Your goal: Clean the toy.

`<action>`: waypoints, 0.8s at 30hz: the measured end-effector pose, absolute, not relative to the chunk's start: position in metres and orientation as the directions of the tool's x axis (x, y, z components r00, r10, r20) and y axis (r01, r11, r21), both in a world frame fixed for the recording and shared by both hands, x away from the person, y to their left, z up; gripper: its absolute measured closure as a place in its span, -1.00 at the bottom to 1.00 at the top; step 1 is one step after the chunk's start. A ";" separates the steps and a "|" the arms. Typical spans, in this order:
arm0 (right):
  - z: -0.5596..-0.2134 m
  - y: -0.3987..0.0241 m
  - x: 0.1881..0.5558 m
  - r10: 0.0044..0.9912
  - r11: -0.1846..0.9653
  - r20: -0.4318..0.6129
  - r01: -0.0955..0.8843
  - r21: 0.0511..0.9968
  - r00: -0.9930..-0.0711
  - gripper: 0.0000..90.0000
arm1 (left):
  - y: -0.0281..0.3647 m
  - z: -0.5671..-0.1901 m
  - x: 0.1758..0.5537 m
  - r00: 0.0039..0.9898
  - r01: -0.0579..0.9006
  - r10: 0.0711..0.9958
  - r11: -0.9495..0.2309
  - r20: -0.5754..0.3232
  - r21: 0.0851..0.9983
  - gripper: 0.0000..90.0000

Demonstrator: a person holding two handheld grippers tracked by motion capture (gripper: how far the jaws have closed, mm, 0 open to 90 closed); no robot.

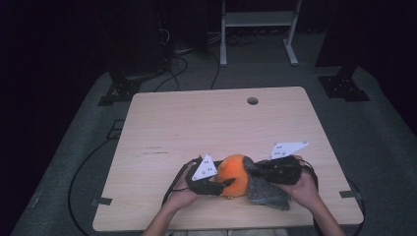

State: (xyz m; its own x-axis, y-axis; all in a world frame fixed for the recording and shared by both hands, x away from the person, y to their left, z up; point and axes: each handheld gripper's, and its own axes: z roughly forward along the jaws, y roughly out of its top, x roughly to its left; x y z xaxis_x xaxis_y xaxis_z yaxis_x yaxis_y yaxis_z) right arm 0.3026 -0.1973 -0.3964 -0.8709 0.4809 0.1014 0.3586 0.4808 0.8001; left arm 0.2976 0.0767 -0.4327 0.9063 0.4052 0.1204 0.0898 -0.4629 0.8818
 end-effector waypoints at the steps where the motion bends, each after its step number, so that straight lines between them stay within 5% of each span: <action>1: -0.398 -0.196 0.303 0.480 0.488 0.093 0.354 0.798 -0.872 0.76 | 0.079 -0.434 0.298 0.907 0.095 0.406 -0.459 0.113 0.883 -0.19; 8: -0.418 -0.219 0.312 0.529 0.492 0.149 0.445 0.749 -0.835 0.76 | 0.080 -0.437 0.301 0.906 0.111 0.413 -0.441 0.091 0.891 -0.22; 16: -0.390 -0.197 0.310 0.463 0.470 0.107 0.346 0.812 -0.880 0.76 | 0.075 -0.436 0.293 0.912 0.057 0.383 -0.471 0.146 0.881 -0.22; 24: -0.410 -0.216 0.317 0.513 0.456 0.187 0.451 0.767 -0.838 0.76 | 0.077 -0.438 0.296 0.917 0.074 0.381 -0.461 0.121 0.884 -0.27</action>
State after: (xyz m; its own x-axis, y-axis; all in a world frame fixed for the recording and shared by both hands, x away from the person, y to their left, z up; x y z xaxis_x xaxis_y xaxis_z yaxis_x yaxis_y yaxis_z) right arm 0.3174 -0.2161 -0.4097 -0.8376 0.5131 0.1874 0.4511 0.4561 0.7671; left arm 0.2956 0.0770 -0.4384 0.9167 0.3806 0.1214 0.0744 -0.4613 0.8841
